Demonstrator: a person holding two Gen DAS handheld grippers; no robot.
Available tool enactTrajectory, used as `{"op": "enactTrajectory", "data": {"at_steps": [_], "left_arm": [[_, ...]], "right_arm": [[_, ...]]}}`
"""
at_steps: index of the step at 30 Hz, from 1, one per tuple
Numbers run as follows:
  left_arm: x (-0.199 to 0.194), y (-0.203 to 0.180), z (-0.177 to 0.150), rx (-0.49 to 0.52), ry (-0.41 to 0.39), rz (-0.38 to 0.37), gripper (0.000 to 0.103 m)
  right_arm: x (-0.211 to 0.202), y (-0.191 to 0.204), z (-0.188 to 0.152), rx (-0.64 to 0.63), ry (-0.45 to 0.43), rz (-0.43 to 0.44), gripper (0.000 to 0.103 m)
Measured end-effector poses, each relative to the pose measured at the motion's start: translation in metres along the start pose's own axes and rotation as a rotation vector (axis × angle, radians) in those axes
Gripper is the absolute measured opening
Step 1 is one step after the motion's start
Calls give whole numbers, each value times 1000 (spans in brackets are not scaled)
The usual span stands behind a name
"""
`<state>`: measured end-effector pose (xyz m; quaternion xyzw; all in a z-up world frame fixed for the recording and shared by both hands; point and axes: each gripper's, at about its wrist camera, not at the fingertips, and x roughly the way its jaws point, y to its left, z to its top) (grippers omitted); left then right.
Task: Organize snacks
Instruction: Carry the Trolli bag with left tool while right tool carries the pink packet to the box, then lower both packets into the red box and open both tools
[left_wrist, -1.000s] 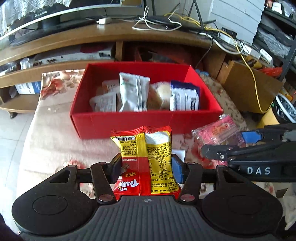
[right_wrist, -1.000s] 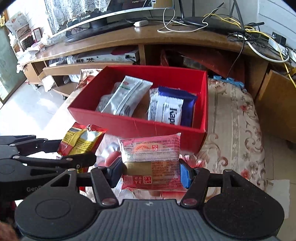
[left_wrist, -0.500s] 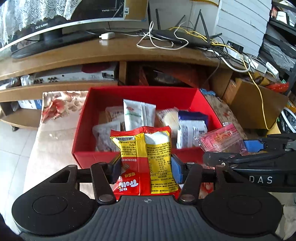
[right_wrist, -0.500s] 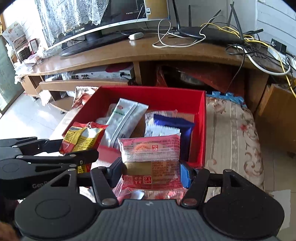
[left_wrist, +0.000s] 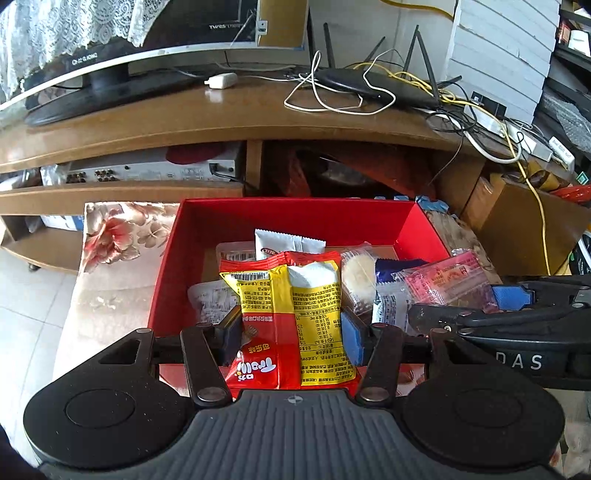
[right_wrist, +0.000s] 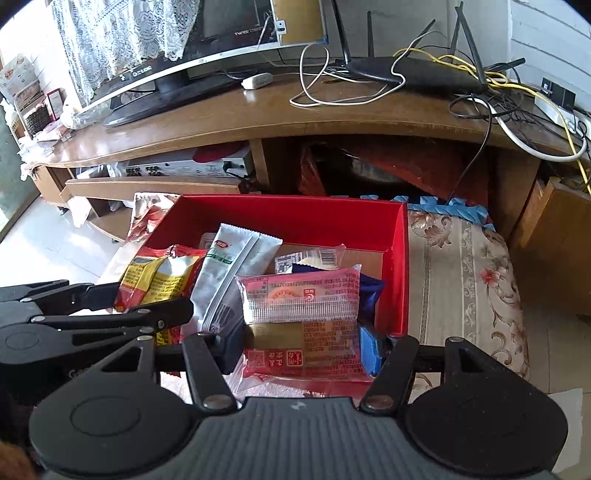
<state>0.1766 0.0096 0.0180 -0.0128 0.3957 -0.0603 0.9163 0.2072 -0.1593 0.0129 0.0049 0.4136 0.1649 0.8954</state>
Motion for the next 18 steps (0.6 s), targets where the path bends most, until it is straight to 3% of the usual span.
{"op": "enactTrajectory", "data": {"at_steps": [18], "left_arm": [[21,-2,17,14,2,33,59]], "right_arm": [[21,-8,17,19,0,-17,61]]}}
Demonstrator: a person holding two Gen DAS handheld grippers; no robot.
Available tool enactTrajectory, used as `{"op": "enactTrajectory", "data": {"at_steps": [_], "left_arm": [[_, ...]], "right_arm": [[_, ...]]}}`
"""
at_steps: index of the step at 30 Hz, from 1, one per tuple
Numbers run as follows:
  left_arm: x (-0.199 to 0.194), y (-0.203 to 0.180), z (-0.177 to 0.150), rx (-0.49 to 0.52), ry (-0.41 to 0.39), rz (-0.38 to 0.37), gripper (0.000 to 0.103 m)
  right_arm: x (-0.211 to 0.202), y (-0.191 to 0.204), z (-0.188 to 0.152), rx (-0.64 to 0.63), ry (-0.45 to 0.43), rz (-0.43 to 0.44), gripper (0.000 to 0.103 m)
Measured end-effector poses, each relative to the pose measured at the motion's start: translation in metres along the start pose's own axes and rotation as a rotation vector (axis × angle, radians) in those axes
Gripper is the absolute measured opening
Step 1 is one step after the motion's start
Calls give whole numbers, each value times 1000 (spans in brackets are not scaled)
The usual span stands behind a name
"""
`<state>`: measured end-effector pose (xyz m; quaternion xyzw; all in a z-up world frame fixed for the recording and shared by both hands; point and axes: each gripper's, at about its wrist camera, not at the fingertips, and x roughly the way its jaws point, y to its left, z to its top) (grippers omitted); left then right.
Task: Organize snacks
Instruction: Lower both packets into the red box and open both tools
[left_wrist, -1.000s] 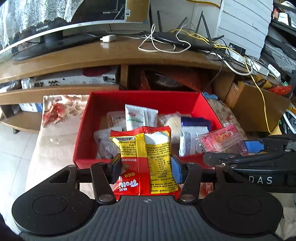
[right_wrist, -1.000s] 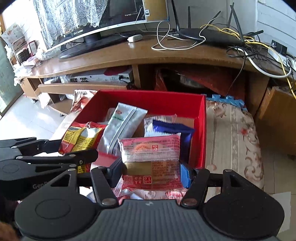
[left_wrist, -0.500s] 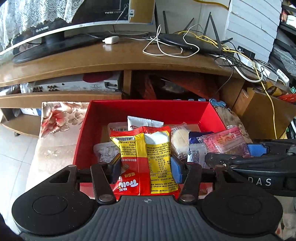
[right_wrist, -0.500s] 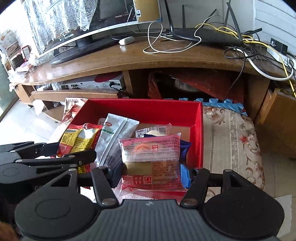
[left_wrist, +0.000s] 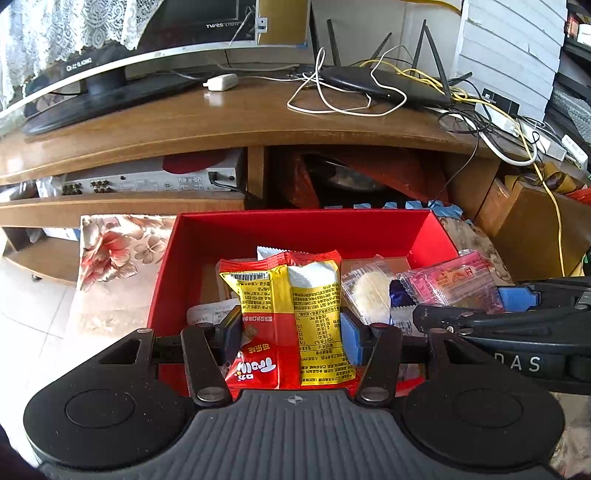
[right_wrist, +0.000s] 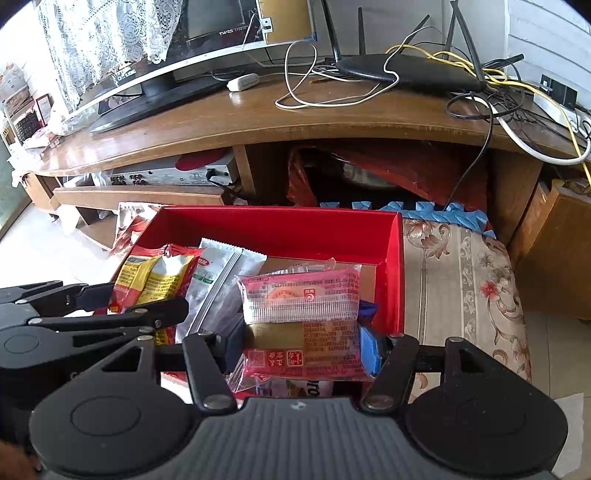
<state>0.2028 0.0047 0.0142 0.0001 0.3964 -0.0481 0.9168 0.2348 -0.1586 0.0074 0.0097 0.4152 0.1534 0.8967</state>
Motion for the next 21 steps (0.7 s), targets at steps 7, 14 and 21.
{"op": "enactTrajectory", "data": {"at_steps": [7,14,21], "left_arm": [[12,0,3,1,14,12,59],[22,-1,3,0,29,28,59],[30,0,1,2,47,50,59]], "right_arm": [[13,-2,3,0,7,-10,61],[23,-2,3,-14,14,-26,61],[33,1,1,-31,27,-34,61]]}}
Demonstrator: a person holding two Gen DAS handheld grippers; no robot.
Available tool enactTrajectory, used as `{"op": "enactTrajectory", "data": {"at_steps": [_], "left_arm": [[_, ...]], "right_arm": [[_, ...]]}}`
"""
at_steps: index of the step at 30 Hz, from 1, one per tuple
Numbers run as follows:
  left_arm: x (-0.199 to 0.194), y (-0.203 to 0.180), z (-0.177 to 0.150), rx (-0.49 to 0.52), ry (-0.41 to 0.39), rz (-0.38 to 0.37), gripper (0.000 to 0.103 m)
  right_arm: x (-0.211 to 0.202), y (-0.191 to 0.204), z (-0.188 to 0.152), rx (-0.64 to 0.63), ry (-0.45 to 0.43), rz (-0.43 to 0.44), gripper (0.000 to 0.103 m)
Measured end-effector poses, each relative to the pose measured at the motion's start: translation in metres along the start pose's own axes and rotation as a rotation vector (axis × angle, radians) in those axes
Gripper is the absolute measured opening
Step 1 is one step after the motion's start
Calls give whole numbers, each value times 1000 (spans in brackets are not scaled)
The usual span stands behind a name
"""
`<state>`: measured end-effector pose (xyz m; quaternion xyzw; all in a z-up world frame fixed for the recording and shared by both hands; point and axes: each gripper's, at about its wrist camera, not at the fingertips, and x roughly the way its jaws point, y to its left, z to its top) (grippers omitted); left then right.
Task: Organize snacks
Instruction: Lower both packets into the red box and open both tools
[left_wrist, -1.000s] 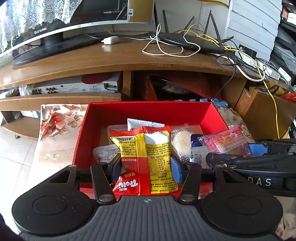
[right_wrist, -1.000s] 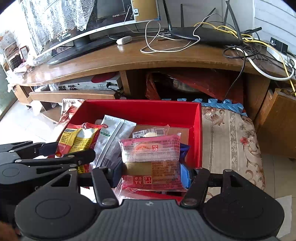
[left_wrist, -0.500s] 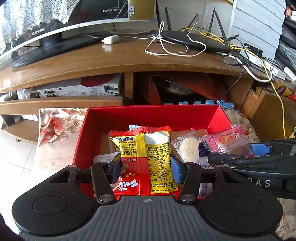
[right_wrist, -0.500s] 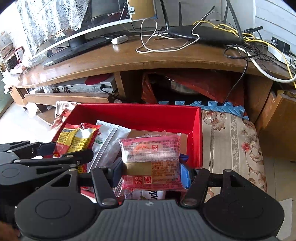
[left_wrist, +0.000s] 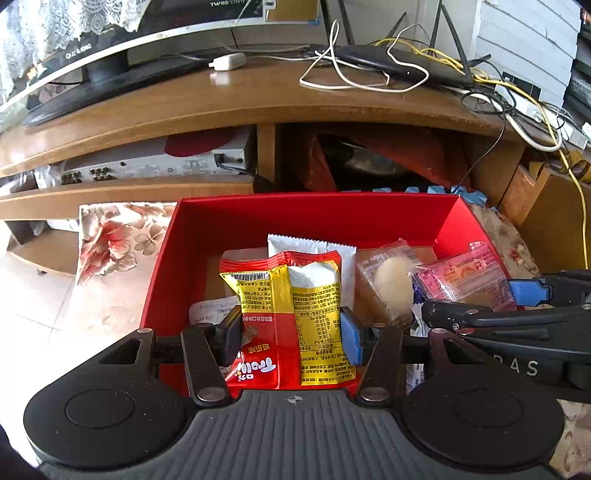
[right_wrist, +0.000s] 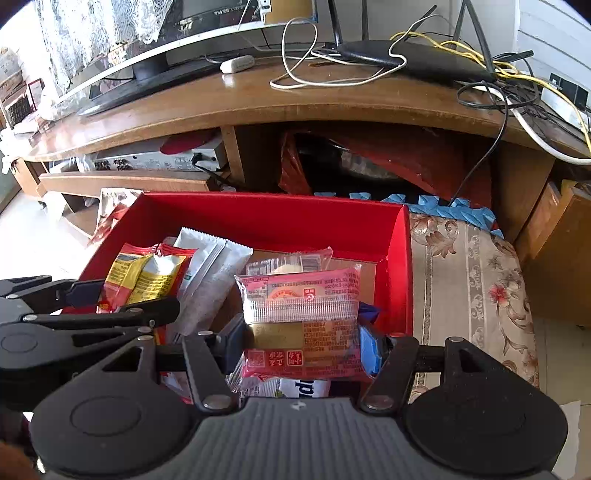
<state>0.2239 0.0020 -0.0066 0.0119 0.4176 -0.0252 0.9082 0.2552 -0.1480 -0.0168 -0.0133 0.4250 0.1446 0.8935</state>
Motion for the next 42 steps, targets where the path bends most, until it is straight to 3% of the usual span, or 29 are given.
{"op": "enactTrajectory", "data": {"at_steps": [11,22,42], "left_arm": [[8,1,-3,-6,18,11,62],[7,2,-3,-2,14,44,73],[-8,6,3,-23,-34,23,80]], "right_arm": [[8,2,-2,-13,10,-14,62],[8,-1,-2,-7,11,-9,66],[-9,-8,6,23,-29,10,73]]}}
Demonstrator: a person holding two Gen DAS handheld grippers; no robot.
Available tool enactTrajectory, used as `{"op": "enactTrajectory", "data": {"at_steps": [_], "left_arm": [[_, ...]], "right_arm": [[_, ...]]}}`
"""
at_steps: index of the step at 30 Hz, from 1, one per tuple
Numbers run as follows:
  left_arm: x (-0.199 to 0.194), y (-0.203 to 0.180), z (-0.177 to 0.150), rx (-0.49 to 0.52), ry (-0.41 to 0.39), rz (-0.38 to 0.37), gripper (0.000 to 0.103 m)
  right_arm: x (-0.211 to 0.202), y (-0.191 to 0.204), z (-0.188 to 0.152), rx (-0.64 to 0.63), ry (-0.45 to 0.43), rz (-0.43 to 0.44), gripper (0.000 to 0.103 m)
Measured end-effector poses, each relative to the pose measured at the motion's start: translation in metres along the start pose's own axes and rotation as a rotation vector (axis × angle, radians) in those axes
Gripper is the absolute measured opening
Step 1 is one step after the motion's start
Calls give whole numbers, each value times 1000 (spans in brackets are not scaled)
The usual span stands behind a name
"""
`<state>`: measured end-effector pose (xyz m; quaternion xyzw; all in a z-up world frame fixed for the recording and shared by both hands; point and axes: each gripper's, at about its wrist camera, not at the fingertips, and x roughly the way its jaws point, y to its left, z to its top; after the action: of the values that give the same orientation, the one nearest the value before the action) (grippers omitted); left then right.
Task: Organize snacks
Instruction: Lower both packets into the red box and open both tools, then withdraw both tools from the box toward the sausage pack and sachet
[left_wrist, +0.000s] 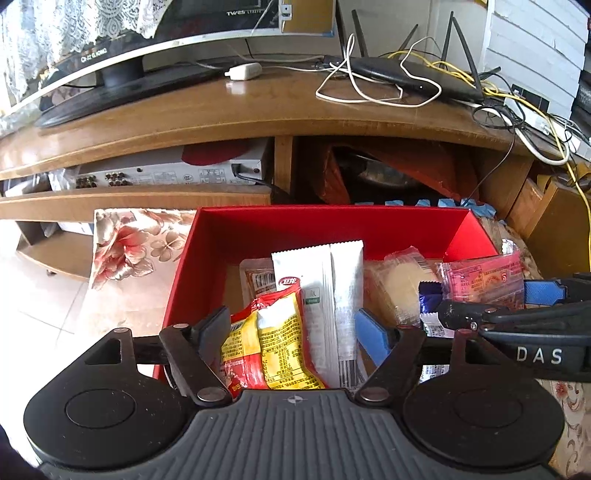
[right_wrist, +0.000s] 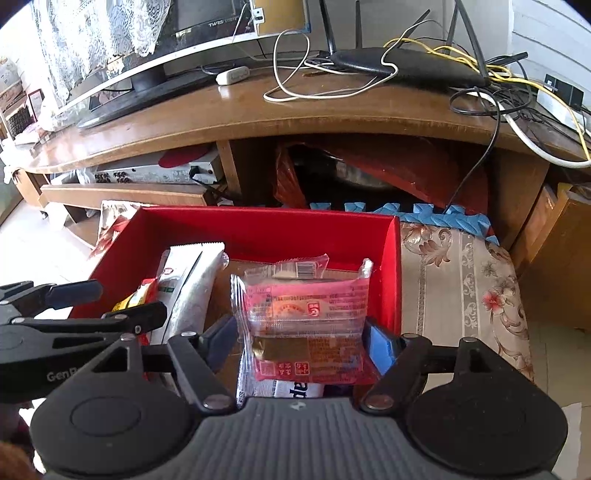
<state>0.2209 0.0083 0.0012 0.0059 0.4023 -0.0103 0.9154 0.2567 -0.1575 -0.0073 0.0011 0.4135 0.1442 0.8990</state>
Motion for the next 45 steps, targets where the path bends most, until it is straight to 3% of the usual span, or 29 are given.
{"op": "enactTrajectory", "data": {"at_steps": [17,45], "left_arm": [[-10,-5,-3,8,-15,-18,83],[-46,-30,-34,35,-29,-65,82]], "right_arm": [[-13,-5,1,24,-28,-11,73],[-70,-8,-50,38,-35,-46,73]]}}
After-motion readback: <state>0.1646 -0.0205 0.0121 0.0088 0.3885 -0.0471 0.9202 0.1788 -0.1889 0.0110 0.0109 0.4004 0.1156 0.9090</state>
